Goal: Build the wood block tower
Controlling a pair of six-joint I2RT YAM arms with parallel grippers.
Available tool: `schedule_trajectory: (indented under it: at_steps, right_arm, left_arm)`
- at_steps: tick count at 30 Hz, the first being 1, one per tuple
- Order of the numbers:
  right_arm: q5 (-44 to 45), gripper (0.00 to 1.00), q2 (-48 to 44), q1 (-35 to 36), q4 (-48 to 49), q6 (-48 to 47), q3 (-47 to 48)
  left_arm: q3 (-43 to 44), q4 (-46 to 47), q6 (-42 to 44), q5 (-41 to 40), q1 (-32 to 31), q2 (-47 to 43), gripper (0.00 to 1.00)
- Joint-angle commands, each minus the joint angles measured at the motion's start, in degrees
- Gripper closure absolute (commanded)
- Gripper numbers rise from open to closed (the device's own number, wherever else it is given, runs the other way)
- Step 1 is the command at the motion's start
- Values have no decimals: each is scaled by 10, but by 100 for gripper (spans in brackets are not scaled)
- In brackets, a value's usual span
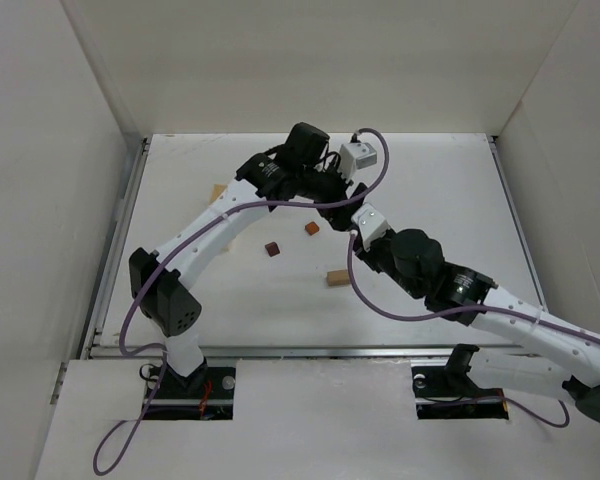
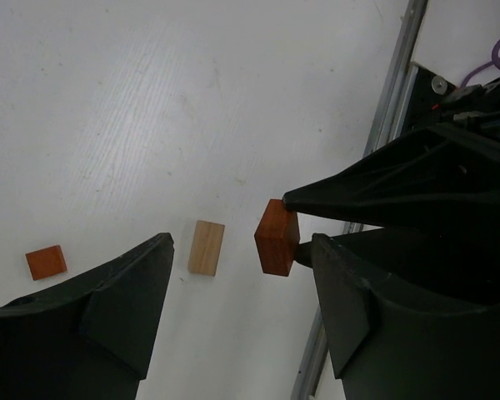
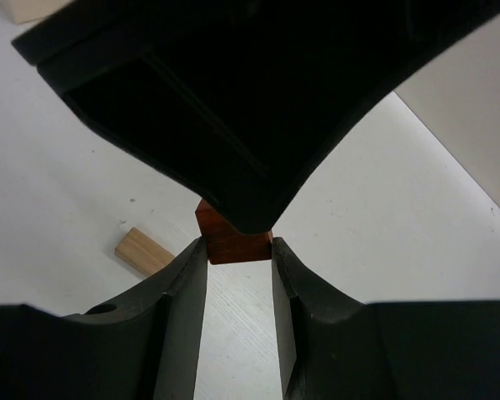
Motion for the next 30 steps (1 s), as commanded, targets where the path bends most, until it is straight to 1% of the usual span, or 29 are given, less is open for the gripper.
schedule_trajectory:
  at_steps: [1, 3, 4, 7, 8, 13, 15, 19, 22, 24, 26, 27, 29, 30]
  right_arm:
    - [38, 100, 2, 13, 35, -3, 24]
    - [43, 100, 2, 13, 35, -3, 25]
    - [43, 100, -4, 18, 35, 3, 25]
    - [43, 100, -9, 18, 35, 3, 25]
    - [48, 100, -9, 18, 35, 3, 25]
    - [48, 100, -9, 29, 35, 3, 25]
    - [48, 100, -4, 29, 35, 3, 25]
    - [54, 100, -4, 40, 35, 3, 25]
    - [60, 100, -4, 40, 35, 8, 25]
    - [73, 100, 1, 40, 35, 15, 25]
    - [79, 100, 1, 40, 30, 31, 25]
    - [84, 100, 1, 40, 30, 38, 25]
    - [90, 100, 1, 40, 20, 49, 25]
    - [90, 100, 8, 40, 20, 61, 25]
  left_arm:
    - [-13, -4, 18, 0, -9, -10, 37]
    - [-29, -15, 27, -5, -9, -10, 42]
    - [-35, -16, 32, -5, -9, -10, 47]
    - [-42, -16, 38, 1, -9, -17, 53]
    - [-47, -16, 38, 1, -9, -17, 57]
    - [-47, -8, 33, 12, -9, -17, 57]
    - [-47, -2, 33, 20, -9, -17, 59]
    - [-42, 4, 27, 34, -9, -17, 68]
    - [-42, 4, 27, 27, -9, -12, 68]
    - [-49, 4, 27, 15, -2, -17, 66]
    - [-56, 9, 27, 3, 19, -23, 59]
    - [-56, 15, 27, -23, 29, -30, 56]
    - [-90, 21, 32, -62, 59, -45, 50]
    - [-103, 29, 38, -103, 69, -46, 48]
